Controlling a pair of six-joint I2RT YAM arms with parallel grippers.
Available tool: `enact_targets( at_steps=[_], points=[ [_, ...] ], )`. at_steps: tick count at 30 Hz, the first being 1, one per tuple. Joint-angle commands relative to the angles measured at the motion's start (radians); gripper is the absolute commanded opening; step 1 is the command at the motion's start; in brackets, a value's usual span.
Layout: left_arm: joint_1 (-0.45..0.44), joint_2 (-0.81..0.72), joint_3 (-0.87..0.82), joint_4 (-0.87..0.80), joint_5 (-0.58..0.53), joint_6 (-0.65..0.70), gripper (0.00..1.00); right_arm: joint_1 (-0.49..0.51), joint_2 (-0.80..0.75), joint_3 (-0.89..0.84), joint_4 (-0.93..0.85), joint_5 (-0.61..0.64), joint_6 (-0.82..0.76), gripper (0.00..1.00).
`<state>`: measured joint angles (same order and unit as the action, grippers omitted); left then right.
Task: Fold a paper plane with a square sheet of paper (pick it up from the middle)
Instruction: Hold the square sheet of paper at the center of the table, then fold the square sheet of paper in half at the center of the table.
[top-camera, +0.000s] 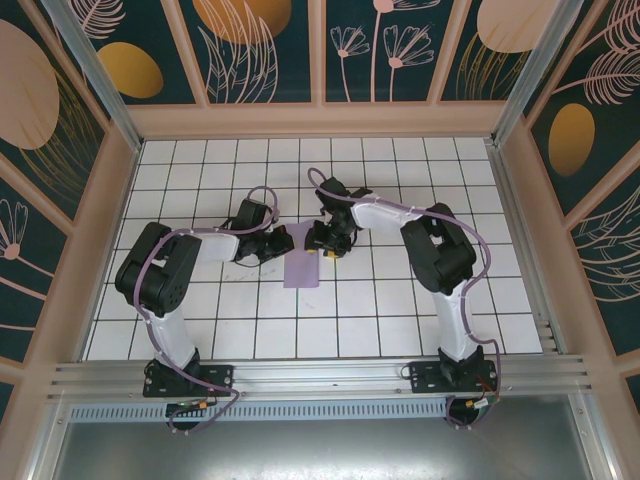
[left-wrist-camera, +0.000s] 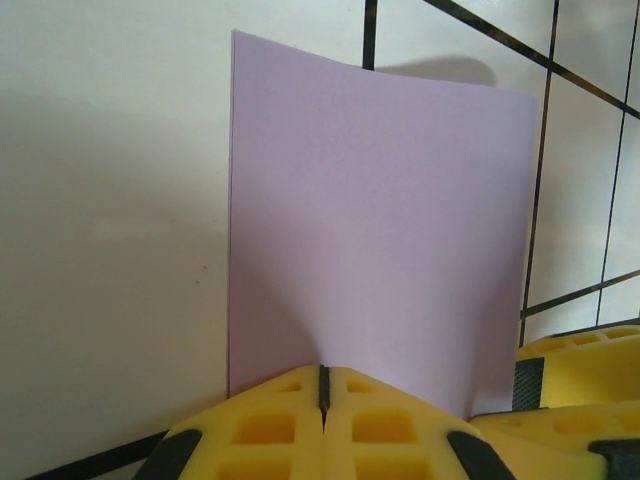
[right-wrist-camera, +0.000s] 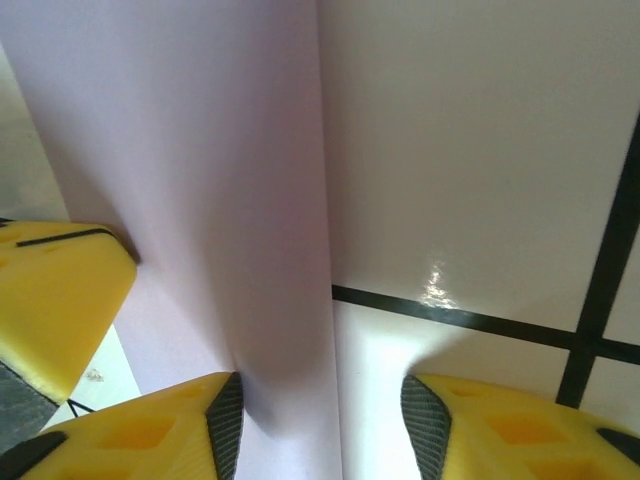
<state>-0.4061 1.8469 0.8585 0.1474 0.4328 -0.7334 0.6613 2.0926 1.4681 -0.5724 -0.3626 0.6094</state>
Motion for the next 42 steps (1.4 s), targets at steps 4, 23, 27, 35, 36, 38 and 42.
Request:
enact_targets(
  at_steps=[4,23,27,35,36,38,42],
  points=[
    [-0.004,0.064,-0.065,-0.112,-0.114,0.029,0.0,0.002,-0.175,-0.064,0.088,0.131,0.016,0.64],
    [-0.003,0.067,-0.087,-0.112,-0.134,0.02,0.0,0.05,0.003,-0.005,0.221,-0.041,0.148,0.01],
    [-0.005,0.072,-0.09,-0.114,-0.135,0.014,0.0,0.05,0.031,-0.008,0.211,-0.035,0.141,0.01],
    [-0.005,0.105,-0.112,-0.146,-0.179,-0.015,0.0,0.019,0.012,-0.136,0.229,-0.028,0.096,0.0],
    [-0.004,0.111,-0.116,-0.15,-0.187,-0.018,0.0,0.011,-0.001,-0.168,0.244,-0.03,0.087,0.0],
    [-0.005,0.122,-0.129,-0.154,-0.207,-0.023,0.0,-0.008,-0.029,-0.234,0.272,-0.035,0.064,0.0],
    [-0.004,0.125,-0.18,-0.139,-0.258,-0.04,0.0,-0.036,-0.092,-0.346,0.293,-0.037,0.018,0.0]
  ],
)
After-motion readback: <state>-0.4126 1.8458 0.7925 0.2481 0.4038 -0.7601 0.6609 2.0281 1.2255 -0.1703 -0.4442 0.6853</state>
